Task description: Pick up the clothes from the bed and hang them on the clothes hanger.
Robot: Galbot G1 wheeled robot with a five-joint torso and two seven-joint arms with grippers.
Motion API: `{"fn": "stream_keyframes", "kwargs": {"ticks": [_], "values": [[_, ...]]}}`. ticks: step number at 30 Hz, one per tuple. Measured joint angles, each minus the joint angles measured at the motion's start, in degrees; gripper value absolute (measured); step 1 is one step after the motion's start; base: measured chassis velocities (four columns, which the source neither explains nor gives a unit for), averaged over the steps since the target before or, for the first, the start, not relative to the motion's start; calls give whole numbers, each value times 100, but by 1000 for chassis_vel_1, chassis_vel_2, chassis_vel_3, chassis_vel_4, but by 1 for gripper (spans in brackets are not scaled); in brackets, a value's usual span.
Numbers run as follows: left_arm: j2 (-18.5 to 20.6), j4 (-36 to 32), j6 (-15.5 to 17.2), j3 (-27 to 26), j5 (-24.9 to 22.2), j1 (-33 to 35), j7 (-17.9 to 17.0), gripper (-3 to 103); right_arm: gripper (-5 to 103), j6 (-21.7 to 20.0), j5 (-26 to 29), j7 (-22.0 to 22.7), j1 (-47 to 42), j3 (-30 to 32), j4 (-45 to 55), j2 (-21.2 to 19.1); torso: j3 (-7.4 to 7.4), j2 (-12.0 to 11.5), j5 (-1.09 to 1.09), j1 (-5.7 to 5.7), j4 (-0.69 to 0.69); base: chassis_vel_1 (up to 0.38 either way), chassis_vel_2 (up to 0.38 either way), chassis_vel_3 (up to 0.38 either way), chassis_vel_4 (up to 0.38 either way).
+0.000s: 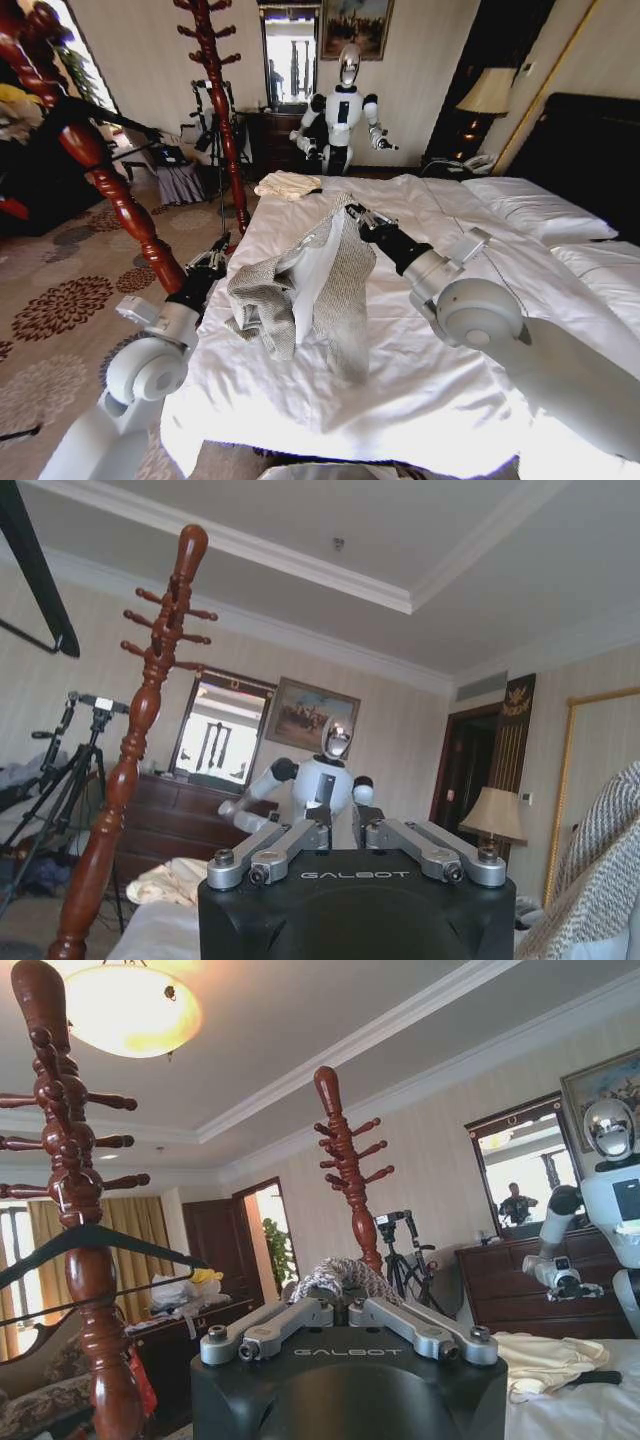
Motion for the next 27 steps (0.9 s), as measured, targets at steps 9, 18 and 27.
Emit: {"fn": "stream_keyframes", "kwargs": {"ticks": [9, 18, 27], "values": [[648, -466, -9, -1114, -273, -8, 164, 49, 2, -248, -93, 404, 303, 331, -135, -18, 0, 0, 0, 0, 0, 0, 0, 0, 0], [1249, -712, 132, -2661, -1304, 195, -18, 76, 2, -345, -182, 520, -300, 1018, 12, -146, 0, 0, -1, 0, 0, 0, 0, 0, 0], [2304, 282, 476, -4174, -3218, 43, -286, 100, 2, -340, -340, 414, -939, 1641, 233, -178, 0, 0, -2, 0, 0, 0, 0, 0, 0]]}}
